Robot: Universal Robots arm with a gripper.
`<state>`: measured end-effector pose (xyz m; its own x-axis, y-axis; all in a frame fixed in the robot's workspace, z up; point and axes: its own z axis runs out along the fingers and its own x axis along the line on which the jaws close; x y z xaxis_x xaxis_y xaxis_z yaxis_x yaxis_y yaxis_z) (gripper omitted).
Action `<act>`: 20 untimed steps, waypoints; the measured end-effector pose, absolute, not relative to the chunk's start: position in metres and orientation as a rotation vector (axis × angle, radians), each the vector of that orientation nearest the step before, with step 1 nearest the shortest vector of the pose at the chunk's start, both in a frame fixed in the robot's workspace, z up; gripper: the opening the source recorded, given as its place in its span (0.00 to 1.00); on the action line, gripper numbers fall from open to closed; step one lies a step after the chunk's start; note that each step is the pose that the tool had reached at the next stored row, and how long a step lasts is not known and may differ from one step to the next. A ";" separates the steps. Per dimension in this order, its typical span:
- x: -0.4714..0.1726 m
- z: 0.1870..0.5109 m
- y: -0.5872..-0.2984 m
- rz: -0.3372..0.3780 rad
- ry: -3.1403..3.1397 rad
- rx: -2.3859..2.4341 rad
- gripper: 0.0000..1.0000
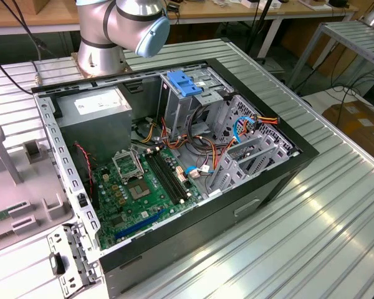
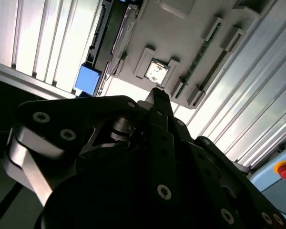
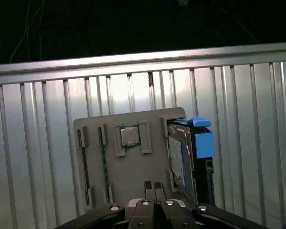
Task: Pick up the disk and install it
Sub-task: 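Pick up the disk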
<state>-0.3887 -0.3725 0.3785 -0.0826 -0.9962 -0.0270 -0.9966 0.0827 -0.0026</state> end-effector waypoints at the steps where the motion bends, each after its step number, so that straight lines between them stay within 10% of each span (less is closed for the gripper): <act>1: -0.389 0.378 -0.372 0.026 2.279 -2.131 0.11; 20: -0.389 0.377 -0.372 0.027 2.199 -2.215 0.11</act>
<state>-0.3887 -0.3723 0.3771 0.0073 -0.9996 -0.0265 -1.0000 -0.0072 -0.0024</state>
